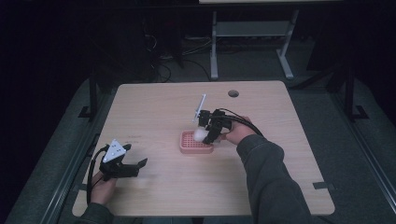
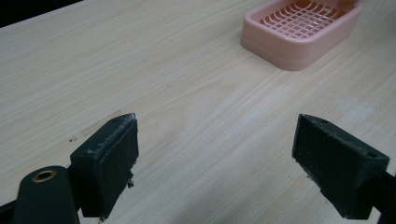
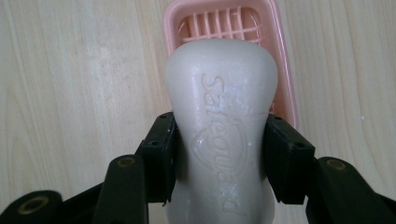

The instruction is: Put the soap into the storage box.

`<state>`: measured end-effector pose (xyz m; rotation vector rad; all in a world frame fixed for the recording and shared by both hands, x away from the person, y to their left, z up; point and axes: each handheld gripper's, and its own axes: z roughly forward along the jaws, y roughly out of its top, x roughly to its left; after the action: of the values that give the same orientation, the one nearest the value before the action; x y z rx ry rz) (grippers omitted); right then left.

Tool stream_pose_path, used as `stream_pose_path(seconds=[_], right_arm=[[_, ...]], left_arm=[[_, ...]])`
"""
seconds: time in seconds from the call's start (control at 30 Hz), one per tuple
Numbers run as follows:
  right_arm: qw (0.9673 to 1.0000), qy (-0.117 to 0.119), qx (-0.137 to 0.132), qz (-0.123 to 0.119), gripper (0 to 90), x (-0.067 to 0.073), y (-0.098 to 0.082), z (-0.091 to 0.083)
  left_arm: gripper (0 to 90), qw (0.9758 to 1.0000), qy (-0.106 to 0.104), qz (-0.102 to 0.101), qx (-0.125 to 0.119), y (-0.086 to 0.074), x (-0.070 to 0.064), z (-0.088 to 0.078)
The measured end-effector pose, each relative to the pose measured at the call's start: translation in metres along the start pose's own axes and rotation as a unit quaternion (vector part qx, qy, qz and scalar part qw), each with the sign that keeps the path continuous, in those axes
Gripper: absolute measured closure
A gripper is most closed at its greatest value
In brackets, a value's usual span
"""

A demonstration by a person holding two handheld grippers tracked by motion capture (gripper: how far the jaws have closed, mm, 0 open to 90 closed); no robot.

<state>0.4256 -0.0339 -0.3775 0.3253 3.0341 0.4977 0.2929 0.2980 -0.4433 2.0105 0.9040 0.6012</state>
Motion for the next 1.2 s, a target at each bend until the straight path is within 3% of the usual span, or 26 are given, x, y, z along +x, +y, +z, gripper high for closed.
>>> stream_pose_path(seconds=[0.6, 1.2], right_arm=[[1.0000, 0.003, 0.001, -0.009, 48.8, -0.009, 0.019, 0.007], [0.9998, 0.013, 0.011, -0.008, 48.8, -0.016, 0.029, 0.033]], left_arm=[[13.9, 1.0000, 0.000, 0.001, 0.001, 0.000, 0.000, 0.000], [13.9, 1.0000, -0.001, -0.003, 0.002, 0.000, 0.000, 0.000]])
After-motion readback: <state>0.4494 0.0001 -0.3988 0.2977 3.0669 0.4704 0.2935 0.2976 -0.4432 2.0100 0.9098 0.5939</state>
